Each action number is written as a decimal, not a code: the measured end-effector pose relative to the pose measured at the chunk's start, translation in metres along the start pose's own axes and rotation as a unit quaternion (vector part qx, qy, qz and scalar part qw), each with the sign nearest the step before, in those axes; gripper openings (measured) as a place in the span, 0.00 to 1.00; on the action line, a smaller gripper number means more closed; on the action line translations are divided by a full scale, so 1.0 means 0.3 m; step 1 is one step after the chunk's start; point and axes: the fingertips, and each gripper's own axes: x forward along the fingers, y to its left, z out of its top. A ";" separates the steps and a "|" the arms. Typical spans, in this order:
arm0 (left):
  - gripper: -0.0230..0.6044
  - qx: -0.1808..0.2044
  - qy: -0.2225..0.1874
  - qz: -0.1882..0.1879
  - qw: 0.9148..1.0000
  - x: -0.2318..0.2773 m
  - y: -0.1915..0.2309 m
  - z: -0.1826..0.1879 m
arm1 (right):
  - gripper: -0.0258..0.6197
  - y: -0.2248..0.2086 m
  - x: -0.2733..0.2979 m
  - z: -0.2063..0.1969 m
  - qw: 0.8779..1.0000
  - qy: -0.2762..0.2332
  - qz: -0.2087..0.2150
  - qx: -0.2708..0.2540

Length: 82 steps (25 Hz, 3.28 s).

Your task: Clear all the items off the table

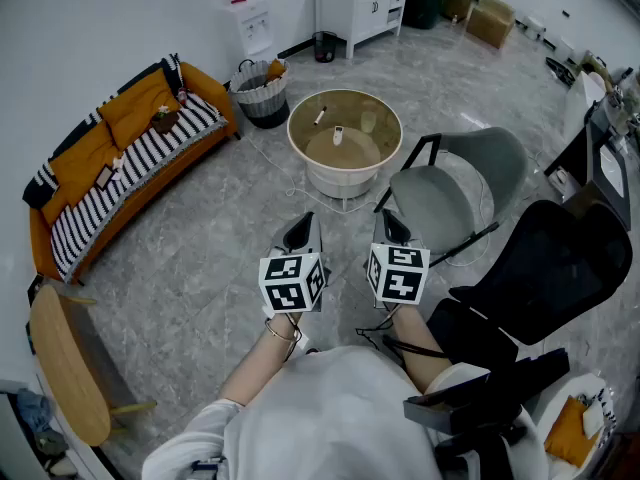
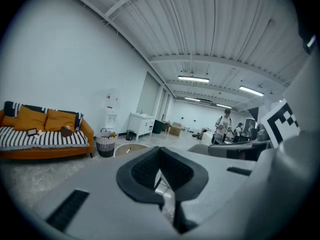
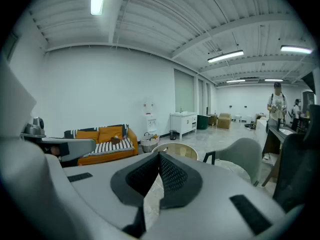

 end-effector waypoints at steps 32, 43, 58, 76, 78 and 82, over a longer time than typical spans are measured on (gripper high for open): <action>0.05 0.025 0.029 -0.020 0.999 0.177 0.212 -0.021 | 0.08 -0.055 0.201 -0.054 0.995 0.015 -0.078 0.052; 0.05 0.022 0.031 -0.012 0.999 0.610 0.251 0.111 | 0.08 -0.230 0.594 0.127 0.997 0.017 -0.056 0.046; 0.05 0.030 0.021 0.000 0.999 1.150 0.265 0.259 | 0.08 -0.512 1.054 0.314 0.999 0.019 -0.031 0.033; 0.05 0.037 0.049 -0.009 0.998 1.623 0.438 0.312 | 0.08 -0.602 1.522 0.355 0.996 0.046 -0.028 0.074; 0.05 0.036 0.049 -0.013 0.998 1.708 0.475 0.358 | 0.08 -0.599 1.610 0.416 0.997 0.043 -0.027 0.063; 0.05 0.035 0.047 -0.021 0.998 1.886 0.552 0.445 | 0.08 -0.617 1.784 0.530 0.997 0.036 -0.031 0.059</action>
